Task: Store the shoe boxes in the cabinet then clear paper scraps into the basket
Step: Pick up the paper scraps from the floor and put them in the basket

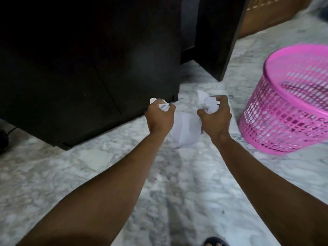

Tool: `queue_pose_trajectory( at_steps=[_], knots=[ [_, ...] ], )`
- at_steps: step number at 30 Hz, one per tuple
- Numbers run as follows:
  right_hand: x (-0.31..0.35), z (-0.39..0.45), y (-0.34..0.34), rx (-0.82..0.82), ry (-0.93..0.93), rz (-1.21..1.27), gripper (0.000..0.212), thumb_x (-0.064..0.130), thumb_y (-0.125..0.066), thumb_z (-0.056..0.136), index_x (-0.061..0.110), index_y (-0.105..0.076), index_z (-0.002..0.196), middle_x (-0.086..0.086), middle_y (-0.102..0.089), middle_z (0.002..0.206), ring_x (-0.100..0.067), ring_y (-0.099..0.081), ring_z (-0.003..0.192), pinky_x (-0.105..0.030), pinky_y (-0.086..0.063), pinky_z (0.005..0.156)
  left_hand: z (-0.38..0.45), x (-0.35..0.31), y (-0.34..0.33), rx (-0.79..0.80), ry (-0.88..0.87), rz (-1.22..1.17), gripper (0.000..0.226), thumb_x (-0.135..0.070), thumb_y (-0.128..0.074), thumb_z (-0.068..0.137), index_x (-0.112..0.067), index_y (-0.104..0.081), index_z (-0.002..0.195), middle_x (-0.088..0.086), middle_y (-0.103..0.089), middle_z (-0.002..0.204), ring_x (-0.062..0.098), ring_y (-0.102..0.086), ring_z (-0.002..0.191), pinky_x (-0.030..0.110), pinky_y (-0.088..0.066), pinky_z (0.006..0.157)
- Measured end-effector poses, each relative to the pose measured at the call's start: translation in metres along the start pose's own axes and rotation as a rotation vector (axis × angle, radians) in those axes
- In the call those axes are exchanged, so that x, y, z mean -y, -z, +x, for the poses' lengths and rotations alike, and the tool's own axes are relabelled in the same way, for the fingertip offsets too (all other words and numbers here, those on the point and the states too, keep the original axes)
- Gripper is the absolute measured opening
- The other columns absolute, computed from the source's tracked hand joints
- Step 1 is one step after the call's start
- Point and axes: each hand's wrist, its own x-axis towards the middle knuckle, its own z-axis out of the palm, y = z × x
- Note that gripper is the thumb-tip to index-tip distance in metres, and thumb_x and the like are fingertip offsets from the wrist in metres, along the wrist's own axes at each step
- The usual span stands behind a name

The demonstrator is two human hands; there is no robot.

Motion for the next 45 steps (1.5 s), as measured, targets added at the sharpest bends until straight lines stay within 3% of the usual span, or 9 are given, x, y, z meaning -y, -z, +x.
queue_pose_trajectory(
  at_steps=[8,12,20,24,30,35,38,41,45],
  knots=[
    [0.102,0.043,0.146,-0.302,0.160,0.013,0.038,0.013,-0.080,0.072,0.017,-0.056,0.101,0.008,-0.065,0.081,-0.008,-0.061,0.065,-0.019,-0.048,0.057,-0.029,-0.173,-0.088,0.156,-0.247,-0.154,0.034,-0.015,-0.070,0.078,-0.020,-0.041,0.060,0.001,-0.050,0.069,0.012,-0.041,0.056,0.022,-0.035,0.054],
    [0.129,0.074,0.220,-0.431,0.171,-0.031,0.041,0.012,-0.082,0.074,0.020,-0.055,0.103,0.002,-0.067,0.089,-0.006,-0.060,0.066,-0.003,-0.041,0.053,-0.054,-0.245,-0.145,0.170,-0.293,-0.188,0.021,-0.019,-0.073,0.078,-0.004,-0.060,0.072,0.010,-0.064,0.076,0.021,-0.053,0.061,0.029,-0.045,0.056],
    [0.086,0.123,0.299,-0.548,0.028,-0.196,0.041,0.017,-0.077,0.083,0.008,-0.057,0.118,-0.003,-0.065,0.091,-0.019,-0.056,0.070,-0.013,-0.035,0.052,-0.095,-0.272,-0.253,0.302,-0.298,-0.225,0.028,-0.019,-0.075,0.085,-0.006,-0.056,0.069,0.003,-0.058,0.059,0.016,-0.050,0.056,0.029,-0.041,0.055],
    [0.034,0.146,0.312,-0.400,-0.078,-0.381,0.055,0.029,-0.080,0.084,0.008,-0.052,0.128,-0.010,-0.070,0.108,-0.031,-0.067,0.094,-0.027,-0.040,0.069,-0.101,-0.241,-0.295,0.468,-0.128,-0.135,0.027,-0.031,-0.080,0.087,-0.007,-0.070,0.093,-0.001,-0.071,0.089,0.017,-0.064,0.080,0.027,-0.046,0.074],
    [-0.005,0.178,0.310,0.087,-0.318,-0.685,0.112,0.092,-0.044,0.072,0.014,-0.044,0.151,-0.016,-0.053,0.153,-0.043,-0.052,0.137,-0.055,-0.047,0.111,-0.093,-0.224,-0.314,0.778,-0.019,0.176,0.067,-0.079,-0.059,0.083,-0.015,-0.065,0.104,0.002,-0.069,0.093,0.020,-0.062,0.079,0.028,-0.039,0.061],
    [0.013,0.172,0.318,-0.103,-0.115,-0.670,0.048,0.049,-0.068,0.088,0.015,-0.069,0.121,-0.014,-0.063,0.134,-0.033,-0.055,0.128,-0.042,-0.042,0.111,-0.081,-0.230,-0.304,0.671,-0.329,0.326,0.053,-0.053,-0.067,0.093,-0.021,-0.060,0.134,0.005,-0.050,0.144,0.028,-0.052,0.132,0.042,-0.046,0.109],
    [0.015,0.148,0.325,-0.377,-0.022,-0.566,0.040,0.034,-0.071,0.084,0.012,-0.066,0.118,-0.017,-0.055,0.129,-0.036,-0.052,0.123,-0.039,-0.042,0.106,-0.071,-0.227,-0.276,0.456,-0.395,0.335,0.052,-0.044,-0.073,0.090,-0.023,-0.055,0.134,0.005,-0.044,0.139,0.025,-0.048,0.132,0.039,-0.045,0.107],
    [0.005,0.113,0.327,-0.654,-0.107,-0.388,0.053,0.032,-0.072,0.084,0.007,-0.054,0.127,-0.020,-0.049,0.130,-0.041,-0.052,0.120,-0.044,-0.045,0.100,-0.068,-0.204,-0.251,0.285,-0.161,0.324,0.070,-0.048,-0.078,0.083,-0.023,-0.045,0.140,0.009,-0.039,0.143,0.032,-0.051,0.130,0.042,-0.050,0.099],
    [-0.017,0.082,0.314,-0.483,-0.565,-0.087,0.075,0.050,-0.068,0.088,0.004,-0.042,0.142,-0.027,-0.050,0.141,-0.049,-0.055,0.124,-0.053,-0.050,0.105,-0.081,-0.168,-0.238,0.650,0.462,0.055,0.080,-0.046,-0.074,0.085,-0.024,-0.034,0.151,0.013,-0.055,0.140,0.036,-0.065,0.113,0.046,-0.059,0.091]
  ],
)
